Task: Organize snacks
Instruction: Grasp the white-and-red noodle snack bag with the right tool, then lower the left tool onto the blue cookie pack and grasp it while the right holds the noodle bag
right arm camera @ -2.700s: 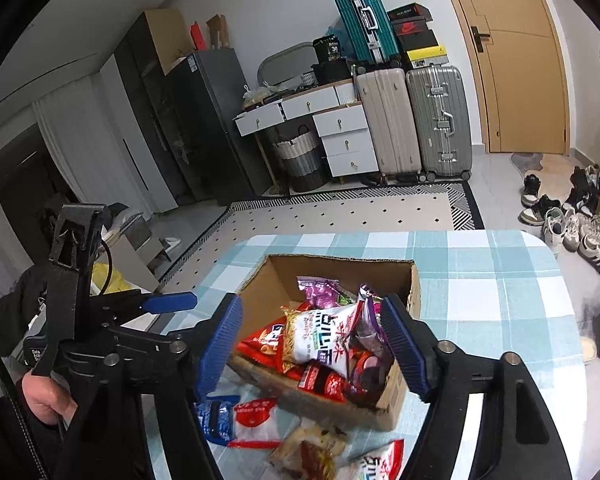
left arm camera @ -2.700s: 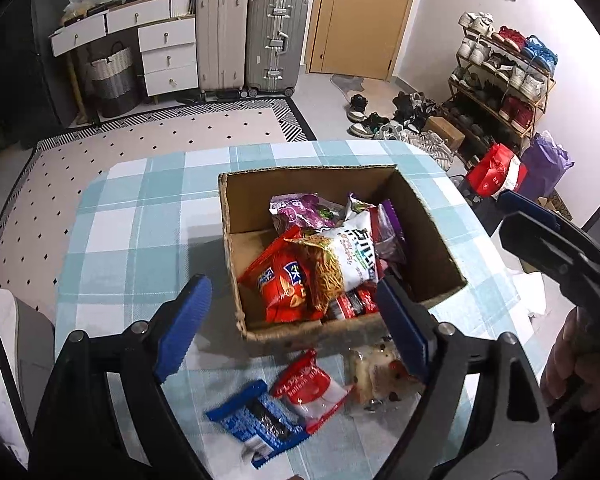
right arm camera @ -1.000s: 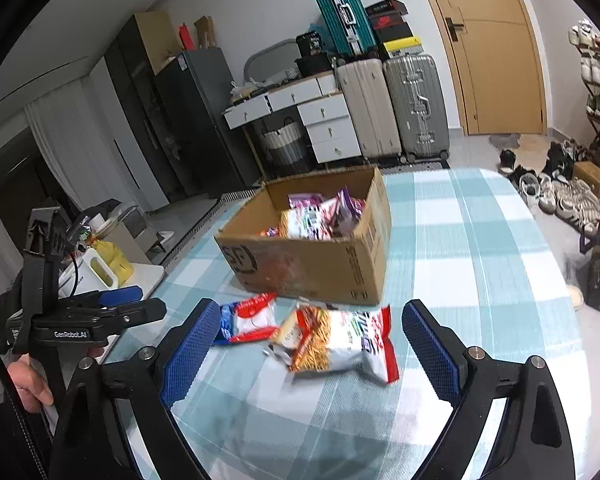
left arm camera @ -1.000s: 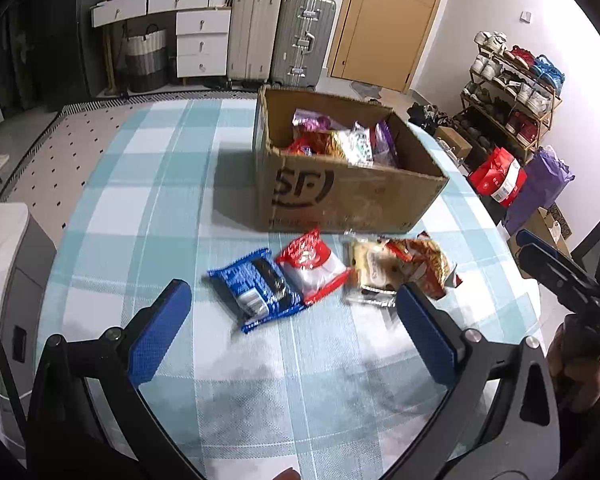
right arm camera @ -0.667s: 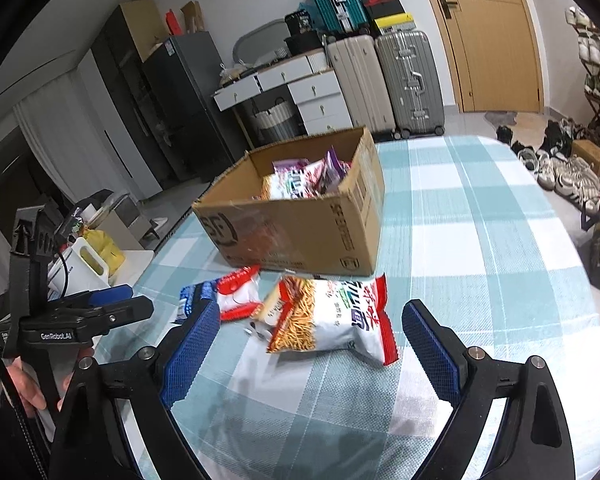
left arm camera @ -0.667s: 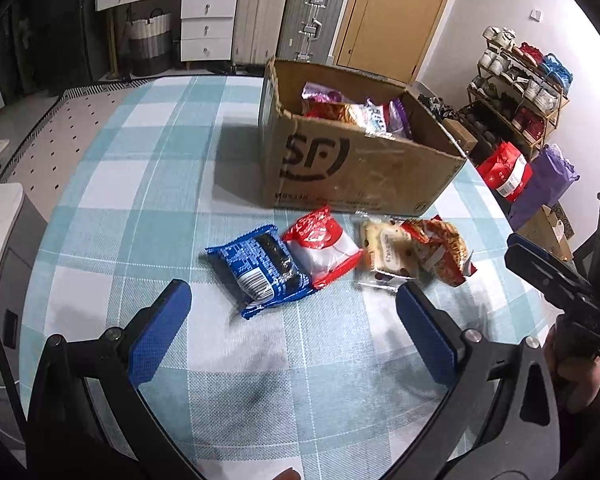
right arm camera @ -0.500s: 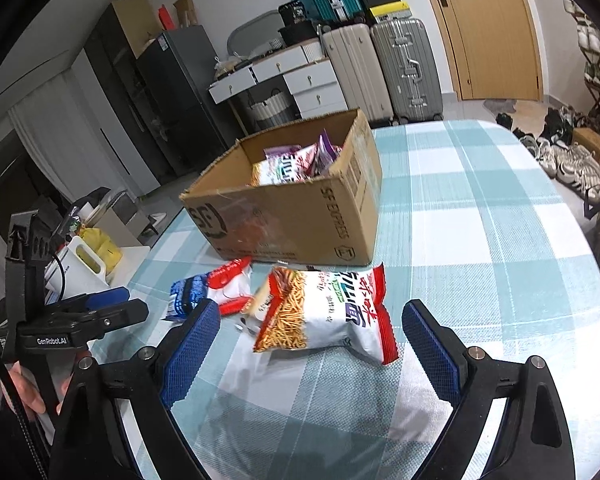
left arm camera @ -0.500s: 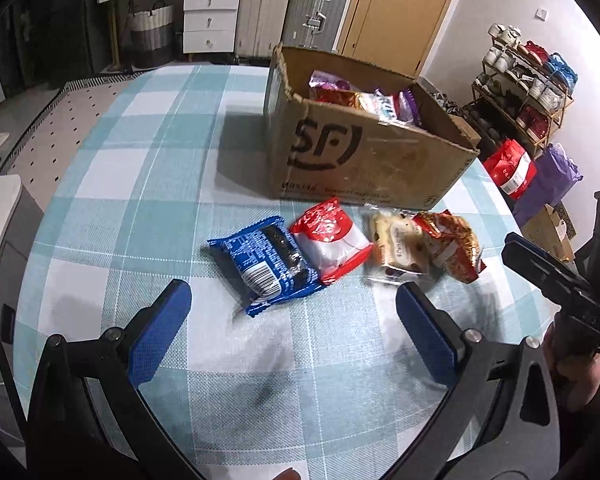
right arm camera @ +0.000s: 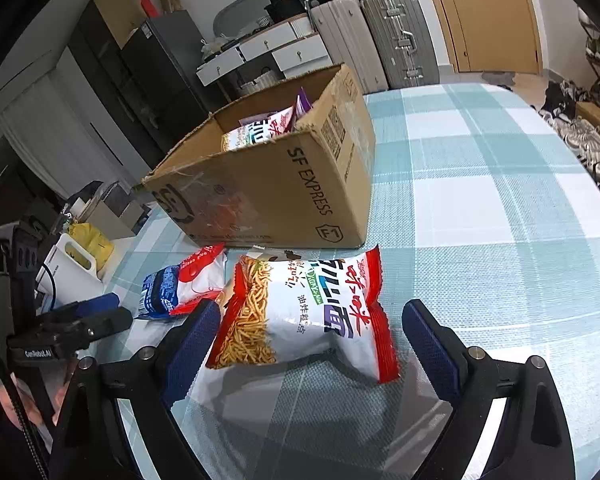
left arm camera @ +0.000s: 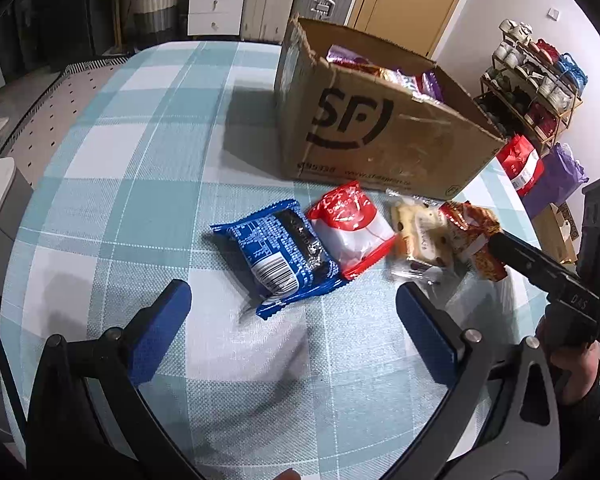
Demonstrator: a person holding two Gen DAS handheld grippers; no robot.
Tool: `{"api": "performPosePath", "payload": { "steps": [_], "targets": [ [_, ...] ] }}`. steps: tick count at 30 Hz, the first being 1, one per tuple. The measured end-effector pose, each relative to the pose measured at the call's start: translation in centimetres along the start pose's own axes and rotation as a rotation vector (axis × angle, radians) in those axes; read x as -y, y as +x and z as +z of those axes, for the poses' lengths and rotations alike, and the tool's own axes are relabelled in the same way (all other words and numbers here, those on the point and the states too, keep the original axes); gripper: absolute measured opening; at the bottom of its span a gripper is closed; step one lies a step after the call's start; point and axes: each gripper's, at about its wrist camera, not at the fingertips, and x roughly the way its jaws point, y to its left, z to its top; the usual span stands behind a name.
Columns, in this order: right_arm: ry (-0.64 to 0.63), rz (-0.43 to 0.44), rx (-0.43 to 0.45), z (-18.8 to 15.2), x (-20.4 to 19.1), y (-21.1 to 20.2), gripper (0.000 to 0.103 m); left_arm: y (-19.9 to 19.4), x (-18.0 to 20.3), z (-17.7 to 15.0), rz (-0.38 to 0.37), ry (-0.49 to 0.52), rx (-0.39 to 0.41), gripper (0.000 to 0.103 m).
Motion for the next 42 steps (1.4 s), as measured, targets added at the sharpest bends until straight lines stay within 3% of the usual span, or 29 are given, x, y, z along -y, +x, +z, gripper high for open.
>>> {"api": "performPosePath", "payload": {
  "steps": [9, 14, 19, 42],
  "targets": [
    [-0.001, 0.016, -0.029, 0.3, -0.1, 2.3, 0.092, 1.5, -0.6, 0.2, 0.006, -0.01, -0.023, 0.102],
    [-0.035, 0.027, -0.032, 0.3, -0.5, 3.0, 0.072, 2.2, -1.1, 0.5, 0.017, -0.021, -0.034, 0.102],
    [-0.019, 0.054, -0.028, 0.2, -0.2, 3.0, 0.064, 2.5, -1.7, 0.6, 0.015, -0.034, -0.039, 0.102],
    [0.014, 0.107, 0.032, -0.7, 0.1, -0.3, 0.063, 2.1, -2.2, 0.6, 0.034, -0.052, -0.037, 0.102]
  ]
}}
